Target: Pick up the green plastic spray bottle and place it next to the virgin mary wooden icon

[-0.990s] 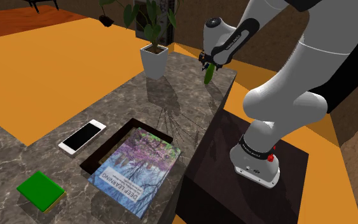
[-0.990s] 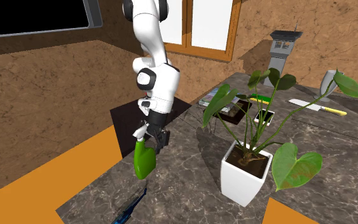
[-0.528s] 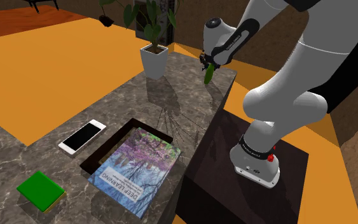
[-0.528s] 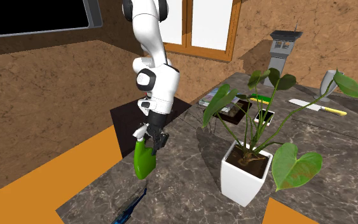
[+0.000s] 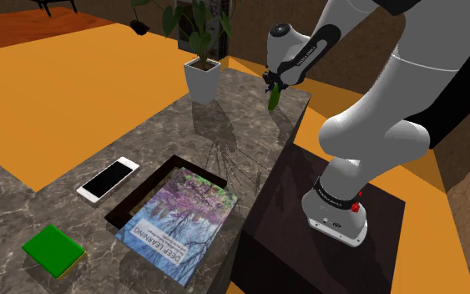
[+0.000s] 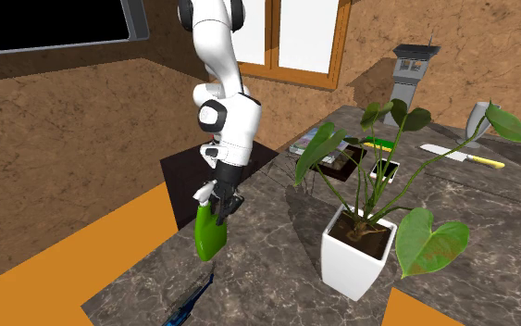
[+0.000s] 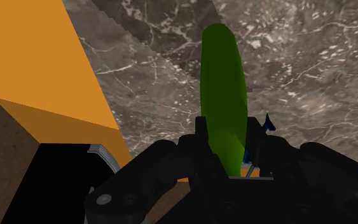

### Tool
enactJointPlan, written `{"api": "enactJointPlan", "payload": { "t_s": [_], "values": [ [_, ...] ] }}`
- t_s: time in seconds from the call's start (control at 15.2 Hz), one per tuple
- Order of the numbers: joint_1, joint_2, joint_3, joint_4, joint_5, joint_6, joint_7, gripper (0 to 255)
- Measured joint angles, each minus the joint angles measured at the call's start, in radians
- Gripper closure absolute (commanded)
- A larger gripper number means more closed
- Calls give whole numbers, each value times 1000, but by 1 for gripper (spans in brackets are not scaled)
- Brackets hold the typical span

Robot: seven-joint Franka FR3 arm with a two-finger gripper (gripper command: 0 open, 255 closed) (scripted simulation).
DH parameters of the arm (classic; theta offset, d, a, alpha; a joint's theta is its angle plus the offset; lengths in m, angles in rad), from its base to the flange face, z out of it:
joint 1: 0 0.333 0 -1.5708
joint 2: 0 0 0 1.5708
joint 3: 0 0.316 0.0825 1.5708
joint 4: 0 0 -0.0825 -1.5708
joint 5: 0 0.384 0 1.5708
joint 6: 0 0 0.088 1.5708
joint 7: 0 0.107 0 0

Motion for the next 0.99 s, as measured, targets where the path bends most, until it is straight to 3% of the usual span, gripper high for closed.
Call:
{"api": "enactJointPlan", "payload": {
  "t_s": [0.2,0.99],
  "values": [
    [-1,-13,2,0,26,-6,-25,255],
    [17,-142,12,10,258,-94,-239,255]
  ]
}}
